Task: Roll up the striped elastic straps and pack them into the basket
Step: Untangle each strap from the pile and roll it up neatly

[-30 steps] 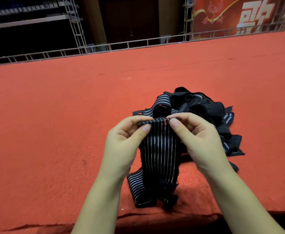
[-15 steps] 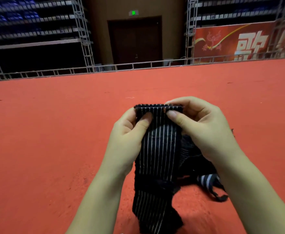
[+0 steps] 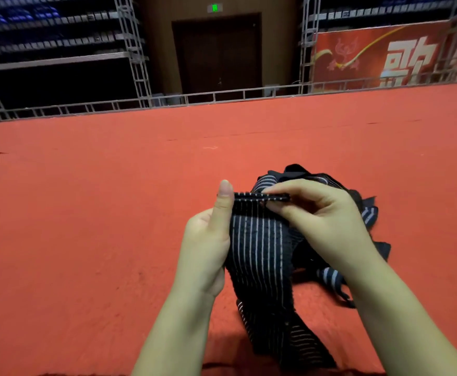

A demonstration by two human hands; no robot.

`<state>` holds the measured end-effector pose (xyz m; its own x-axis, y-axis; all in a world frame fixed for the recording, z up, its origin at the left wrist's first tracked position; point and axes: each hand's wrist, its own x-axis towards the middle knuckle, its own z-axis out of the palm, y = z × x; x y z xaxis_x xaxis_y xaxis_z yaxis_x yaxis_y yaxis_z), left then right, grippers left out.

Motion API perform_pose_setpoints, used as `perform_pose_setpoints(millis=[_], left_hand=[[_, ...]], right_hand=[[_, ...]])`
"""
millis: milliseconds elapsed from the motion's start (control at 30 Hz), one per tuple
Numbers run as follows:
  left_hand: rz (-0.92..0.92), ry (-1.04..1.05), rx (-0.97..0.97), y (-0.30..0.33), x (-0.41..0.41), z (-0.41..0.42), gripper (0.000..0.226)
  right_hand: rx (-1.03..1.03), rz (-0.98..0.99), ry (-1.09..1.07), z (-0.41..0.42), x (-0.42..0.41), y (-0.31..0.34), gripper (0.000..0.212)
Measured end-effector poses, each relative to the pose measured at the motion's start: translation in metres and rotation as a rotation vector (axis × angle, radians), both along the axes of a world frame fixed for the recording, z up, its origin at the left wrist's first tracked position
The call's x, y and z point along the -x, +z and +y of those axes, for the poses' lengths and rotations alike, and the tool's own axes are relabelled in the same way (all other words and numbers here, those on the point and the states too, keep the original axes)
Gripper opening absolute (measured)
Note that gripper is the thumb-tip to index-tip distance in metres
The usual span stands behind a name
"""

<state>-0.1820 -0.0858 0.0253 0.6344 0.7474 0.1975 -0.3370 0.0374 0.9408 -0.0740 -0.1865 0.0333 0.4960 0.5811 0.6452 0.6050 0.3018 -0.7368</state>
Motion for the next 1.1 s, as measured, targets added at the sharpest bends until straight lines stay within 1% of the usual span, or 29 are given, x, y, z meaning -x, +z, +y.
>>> perform_pose_setpoints(millis=[33,100,167,233,267,300,333,467,600,733,767,867,933,1000,1100], left_hand=[[0.016,-0.010,-0.002,-0.003,0.000,0.000,0.060],[0.032,-0.048,0.000,-0.008,-0.002,0.002,0.041],[0.023,-0.089,-0.011,-0.013,-0.002,0.005,0.038],[0.016,-0.120,-0.039,-0.016,-0.001,0.007,0.033],[0.016,-0.136,-0.055,-0.016,-0.001,0.007,0.029],[0.017,-0.154,-0.069,-0.017,-0.001,0.007,0.027],[0.019,-0.174,-0.084,-0.017,-0.001,0.008,0.027],[0.036,-0.241,-0.150,-0.024,0.000,0.011,0.032],[0.052,-0.224,-0.196,-0.032,0.002,0.015,0.033],[0.016,-0.217,-0.235,-0.035,0.000,0.017,0.025],[0.002,-0.218,-0.229,-0.035,-0.001,0.017,0.023],[-0.040,-0.239,-0.141,-0.036,-0.001,0.016,0.022],[-0.042,-0.269,-0.087,-0.036,0.000,0.015,0.024],[-0.006,-0.250,-0.104,-0.035,-0.001,0.011,0.025],[0.054,-0.159,-0.184,-0.039,-0.007,0.003,0.031]], right_hand=[[0.015,0.018,0.010,-0.002,0.000,-0.004,0.031],[0.044,0.095,0.049,-0.005,-0.001,-0.010,0.032],[0.064,0.216,0.114,-0.008,-0.003,-0.015,0.027],[0.068,0.360,0.222,-0.012,-0.004,-0.021,0.017],[0.071,0.415,0.256,-0.013,-0.005,-0.024,0.021],[0.079,0.440,0.264,-0.014,-0.005,-0.026,0.031],[0.087,0.453,0.245,-0.014,-0.005,-0.027,0.035],[0.113,0.472,0.125,-0.009,-0.003,-0.027,0.032],[0.118,0.428,0.118,-0.008,-0.003,-0.030,0.022],[0.197,0.255,0.082,-0.006,-0.002,-0.033,0.022],[0.193,0.239,0.068,-0.004,-0.001,-0.033,0.021],[0.127,0.302,0.055,-0.003,-0.001,-0.031,0.015],[0.086,0.371,0.047,-0.002,-0.001,-0.031,0.018],[0.038,0.424,0.037,0.001,-0.001,-0.031,0.019],[-0.041,0.485,0.027,0.006,0.001,-0.029,0.018]])
